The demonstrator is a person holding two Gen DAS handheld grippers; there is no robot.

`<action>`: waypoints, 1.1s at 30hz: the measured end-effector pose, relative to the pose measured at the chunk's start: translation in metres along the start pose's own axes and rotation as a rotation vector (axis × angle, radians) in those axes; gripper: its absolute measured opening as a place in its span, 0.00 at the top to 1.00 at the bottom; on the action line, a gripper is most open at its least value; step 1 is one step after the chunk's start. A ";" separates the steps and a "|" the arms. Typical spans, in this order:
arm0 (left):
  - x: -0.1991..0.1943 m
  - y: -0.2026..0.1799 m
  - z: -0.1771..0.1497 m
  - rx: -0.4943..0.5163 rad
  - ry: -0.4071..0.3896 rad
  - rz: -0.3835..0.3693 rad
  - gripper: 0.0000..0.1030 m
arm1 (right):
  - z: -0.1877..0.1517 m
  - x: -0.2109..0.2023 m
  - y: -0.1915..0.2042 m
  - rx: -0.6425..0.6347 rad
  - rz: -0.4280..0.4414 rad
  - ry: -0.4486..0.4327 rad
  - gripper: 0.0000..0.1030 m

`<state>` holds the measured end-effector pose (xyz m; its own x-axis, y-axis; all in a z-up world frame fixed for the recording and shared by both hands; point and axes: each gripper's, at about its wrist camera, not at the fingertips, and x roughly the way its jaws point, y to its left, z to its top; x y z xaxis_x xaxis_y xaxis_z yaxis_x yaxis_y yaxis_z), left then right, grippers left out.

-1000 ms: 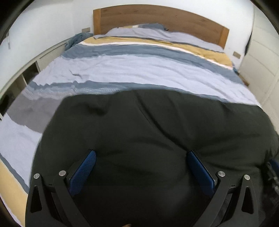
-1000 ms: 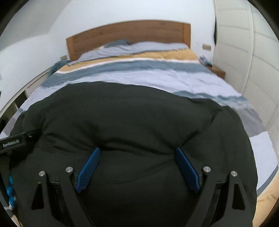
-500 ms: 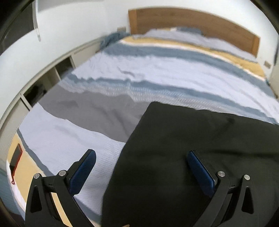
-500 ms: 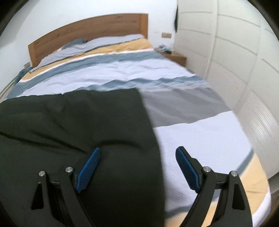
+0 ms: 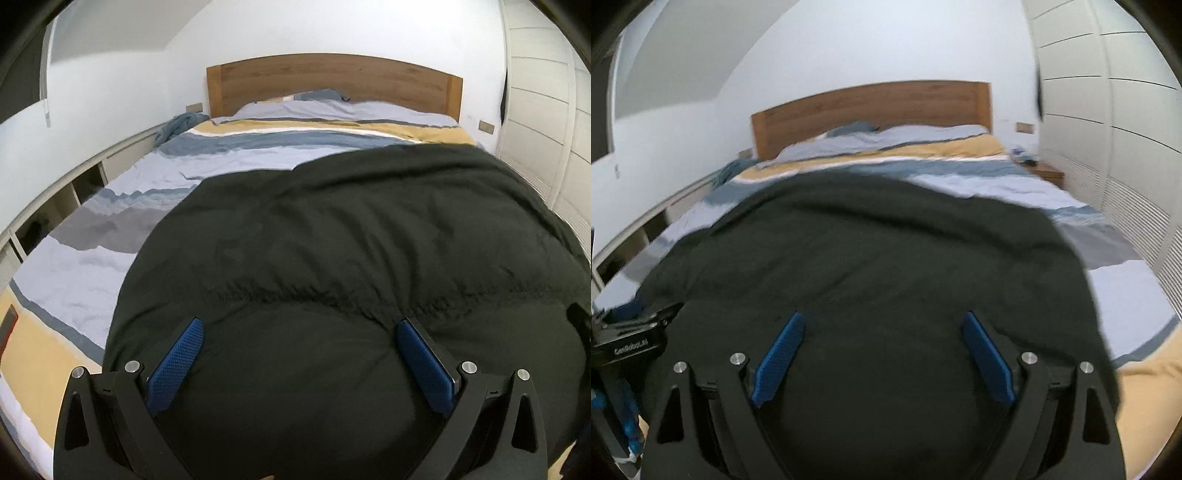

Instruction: Fold large clothes

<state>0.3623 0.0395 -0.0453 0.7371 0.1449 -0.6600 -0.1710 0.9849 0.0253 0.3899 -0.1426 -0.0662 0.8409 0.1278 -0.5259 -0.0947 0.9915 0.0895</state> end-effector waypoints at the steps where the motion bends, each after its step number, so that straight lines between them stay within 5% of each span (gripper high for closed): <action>1: 0.001 0.004 0.000 -0.008 0.002 0.000 0.00 | -0.003 0.002 -0.008 0.010 0.000 0.000 0.14; 9: 0.006 0.039 -0.002 -0.045 0.018 0.050 0.00 | -0.017 0.001 -0.104 0.202 -0.177 0.061 0.14; 13: -0.009 0.040 -0.007 -0.047 0.017 0.055 0.00 | -0.024 -0.014 -0.119 0.272 -0.255 0.085 0.14; 33: -0.134 0.027 -0.047 -0.025 -0.037 -0.041 0.00 | -0.048 -0.141 -0.020 0.076 -0.210 0.045 0.14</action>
<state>0.2285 0.0425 0.0084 0.7672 0.1078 -0.6323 -0.1557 0.9876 -0.0205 0.2474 -0.1796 -0.0342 0.8131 -0.0785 -0.5768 0.1215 0.9919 0.0363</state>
